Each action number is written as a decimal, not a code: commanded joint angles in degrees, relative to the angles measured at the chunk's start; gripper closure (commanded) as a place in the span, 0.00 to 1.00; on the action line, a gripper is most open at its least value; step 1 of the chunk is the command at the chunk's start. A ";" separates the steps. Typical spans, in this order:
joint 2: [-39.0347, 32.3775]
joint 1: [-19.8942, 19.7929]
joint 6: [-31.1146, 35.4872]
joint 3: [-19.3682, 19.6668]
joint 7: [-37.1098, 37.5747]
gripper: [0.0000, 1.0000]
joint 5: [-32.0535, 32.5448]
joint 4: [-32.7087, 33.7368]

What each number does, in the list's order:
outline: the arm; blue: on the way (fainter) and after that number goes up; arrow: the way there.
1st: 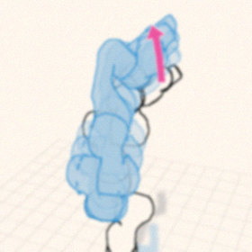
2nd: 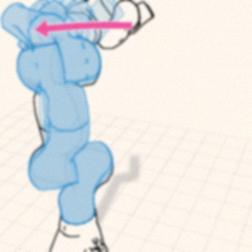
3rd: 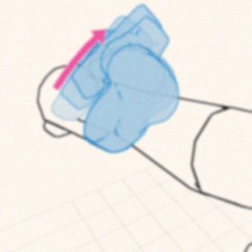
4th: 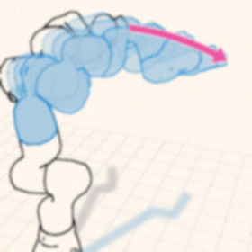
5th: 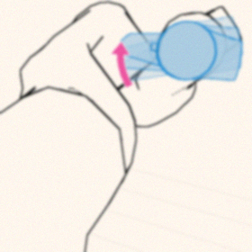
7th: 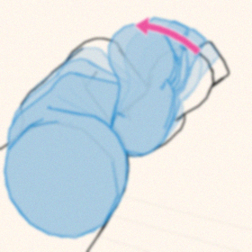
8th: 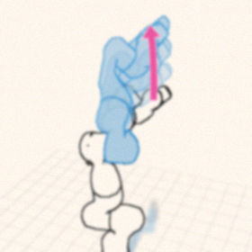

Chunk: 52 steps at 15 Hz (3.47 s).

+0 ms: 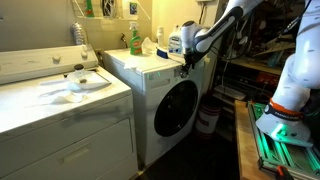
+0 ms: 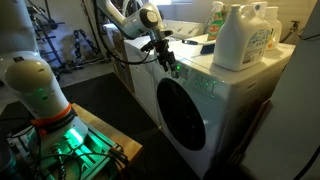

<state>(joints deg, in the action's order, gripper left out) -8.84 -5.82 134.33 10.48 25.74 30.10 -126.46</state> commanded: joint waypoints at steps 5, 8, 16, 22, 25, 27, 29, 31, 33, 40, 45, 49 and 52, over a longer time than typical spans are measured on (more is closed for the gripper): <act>-2.88 -1.16 -0.66 -0.62 -10.37 0.00 -13.95 2.50; -4.87 -0.88 0.54 0.06 -8.63 0.00 -14.70 4.08; -9.25 -0.31 2.33 1.74 -5.13 0.09 -13.66 7.45; -10.90 0.12 4.03 2.72 -3.42 0.59 -13.26 8.47; -10.69 0.14 4.17 2.83 -3.33 0.69 -13.45 8.23; -10.51 -0.38 4.29 2.51 -4.18 0.69 -14.70 8.06; -10.21 -1.32 4.34 1.94 -5.93 0.69 -17.11 7.81; -9.89 -2.42 5.66 1.45 -8.11 0.69 -20.13 7.25; -9.52 -3.97 5.77 0.68 -12.00 0.69 -25.03 7.08; -9.84 -8.69 4.07 -1.28 -25.69 0.69 -40.67 8.03; -10.40 -11.64 1.90 -2.49 -33.63 0.69 -49.68 8.99; -11.02 -13.50 -0.01 -3.06 -38.36 0.69 -55.01 9.81; -11.80 -14.43 -1.40 -3.12 -40.60 0.69 -57.74 10.63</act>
<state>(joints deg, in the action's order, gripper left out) -18.55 -18.31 134.65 8.59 -12.33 -23.99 -118.14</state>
